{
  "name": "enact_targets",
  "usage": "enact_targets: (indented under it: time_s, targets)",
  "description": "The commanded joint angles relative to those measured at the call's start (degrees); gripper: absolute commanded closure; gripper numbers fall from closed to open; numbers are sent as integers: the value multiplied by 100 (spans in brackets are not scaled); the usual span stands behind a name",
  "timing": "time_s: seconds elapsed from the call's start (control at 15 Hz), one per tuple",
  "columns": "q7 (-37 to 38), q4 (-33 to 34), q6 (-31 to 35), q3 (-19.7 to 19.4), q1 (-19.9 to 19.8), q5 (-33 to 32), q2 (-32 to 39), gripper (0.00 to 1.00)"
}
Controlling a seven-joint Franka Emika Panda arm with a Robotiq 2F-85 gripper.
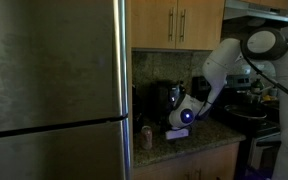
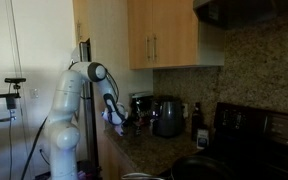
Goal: Pick the bottle and put it upright
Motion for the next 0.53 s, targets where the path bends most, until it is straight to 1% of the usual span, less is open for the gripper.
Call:
enact_targets:
  time_s: [0.0,0.13,0.33,0.47]
  targets:
    - [-955,57,1108,21,-303,924,-69,0]
    - [-1473,77,1774,-15,-425,1431,-38,0]
    - [-2350,6,2387,-90,-536,2331,0,0]
    - [-3127,-122,2411,-149,-528,3099,-13,0]
